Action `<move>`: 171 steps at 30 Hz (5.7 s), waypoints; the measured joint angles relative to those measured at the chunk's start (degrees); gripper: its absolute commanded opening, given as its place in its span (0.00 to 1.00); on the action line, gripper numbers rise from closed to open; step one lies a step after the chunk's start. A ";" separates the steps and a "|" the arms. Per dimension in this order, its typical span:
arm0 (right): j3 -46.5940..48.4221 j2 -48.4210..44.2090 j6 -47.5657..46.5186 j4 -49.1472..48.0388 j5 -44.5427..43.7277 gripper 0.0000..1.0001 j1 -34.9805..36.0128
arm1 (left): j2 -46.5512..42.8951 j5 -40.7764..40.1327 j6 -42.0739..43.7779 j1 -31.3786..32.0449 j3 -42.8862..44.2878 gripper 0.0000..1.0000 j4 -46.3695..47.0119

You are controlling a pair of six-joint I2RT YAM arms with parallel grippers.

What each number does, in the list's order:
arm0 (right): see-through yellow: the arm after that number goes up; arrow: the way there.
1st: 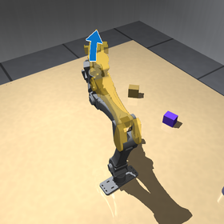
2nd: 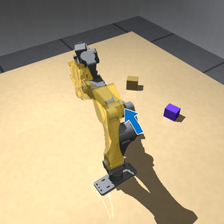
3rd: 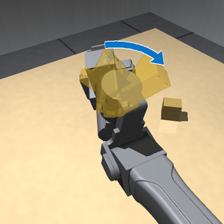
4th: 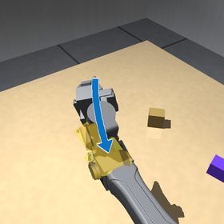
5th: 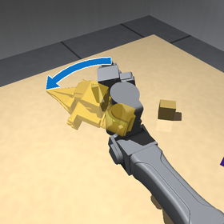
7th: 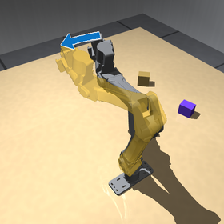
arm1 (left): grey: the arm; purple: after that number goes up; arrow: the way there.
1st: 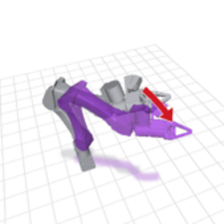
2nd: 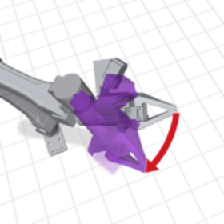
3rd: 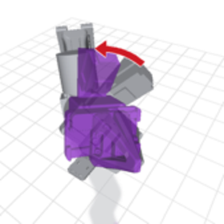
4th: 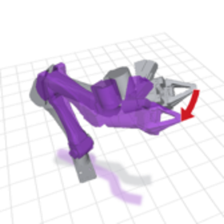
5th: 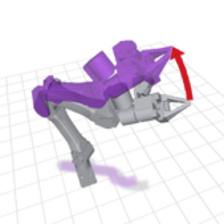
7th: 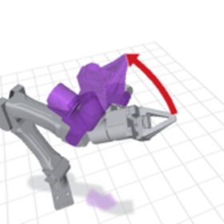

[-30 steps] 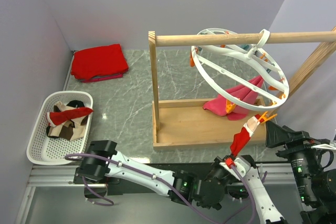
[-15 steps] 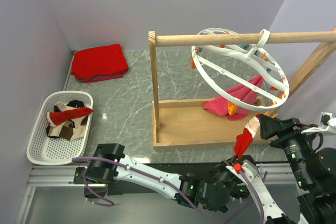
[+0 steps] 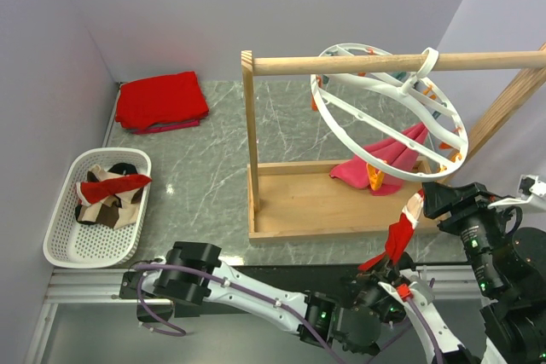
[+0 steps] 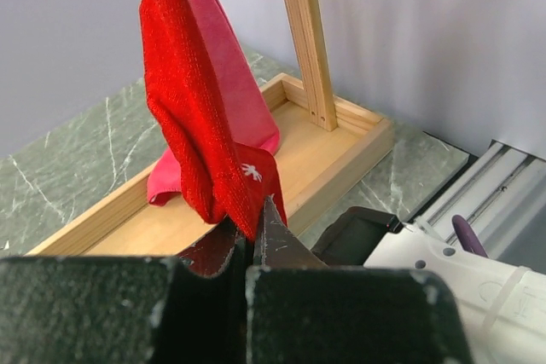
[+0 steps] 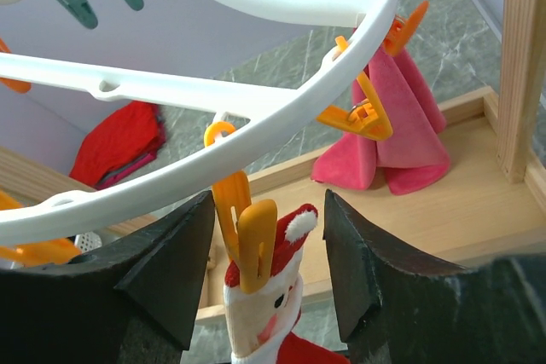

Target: Remove the socks clipped to the hanger

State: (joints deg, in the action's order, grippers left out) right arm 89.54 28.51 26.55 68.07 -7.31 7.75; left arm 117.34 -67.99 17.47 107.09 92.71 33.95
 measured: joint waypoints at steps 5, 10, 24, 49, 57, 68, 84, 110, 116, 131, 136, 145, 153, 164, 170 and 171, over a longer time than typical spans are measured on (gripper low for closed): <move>-1.38 0.02 -0.09 -1.25 -0.13 0.56 0.00 | 1.73 -0.46 2.36 0.11 1.62 0.01 1.64; -3.76 0.00 -0.87 -2.82 0.31 0.39 0.00 | 2.03 -0.48 2.60 0.11 1.86 0.01 1.62; -7.15 -0.96 -2.82 -7.23 3.65 0.00 0.13 | 2.14 -0.13 1.18 0.11 1.81 0.01 1.22; 1.99 0.13 -2.62 0.09 4.20 0.73 0.13 | -4.20 4.76 -11.17 -1.05 -1.81 0.01 -9.11; 7.08 2.82 -1.92 5.86 -0.28 0.74 0.13 | 2.93 2.95 -3.06 -1.38 6.58 0.01 -7.56; 4.70 4.44 -1.99 7.19 -2.93 0.74 0.13 | 7.28 2.36 3.39 -1.49 11.19 0.01 -6.21; 4.55 7.80 -2.78 6.93 -1.49 0.36 0.09 | 8.55 3.30 2.69 -2.08 13.92 0.01 -7.50; -0.63 6.05 -6.40 3.85 1.44 0.64 0.09 | 8.13 5.09 -6.69 -3.41 11.56 0.01 -13.90; 5.57 7.67 -5.92 6.95 1.33 0.68 0.09 | 8.13 5.68 -6.62 -3.69 11.56 0.01 -13.90; 2.34 9.42 -5.88 6.62 2.49 0.52 0.09 | 8.13 8.20 -6.23 -3.74 15.32 0.01 -15.45; -2.40 8.46 -6.29 3.80 5.03 0.73 0.09 | 7.93 9.20 -8.55 -3.78 15.21 0.01 -18.05; -4.76 4.07 -6.91 -1.73 13.88 0.86 0.09 | -11.21 26.67 -22.18 -5.62 -2.32 0.02 -27.04; -3.96 3.78 -5.77 -4.83 20.63 0.91 0.09 | -28.79 41.64 -29.11 -8.50 -8.50 0.04 -29.14; -3.08 1.49 -2.45 -11.10 32.09 0.92 0.09 | -41.77 63.34 -33.86 -12.70 -18.91 0.06 -29.42; -5.68 -0.61 -0.50 -15.47 34.53 0.88 0.11 | -44.41 71.23 -35.78 -14.53 -20.41 0.06 -28.74; -6.91 -1.55 -0.07 -16.81 34.60 0.88 0.15 | -44.52 72.06 -36.06 -14.82 -20.41 0.06 -28.65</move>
State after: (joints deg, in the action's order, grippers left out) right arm 82.63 26.96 26.48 51.27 27.29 7.90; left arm 72.82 4.08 -18.59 92.27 72.29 5.30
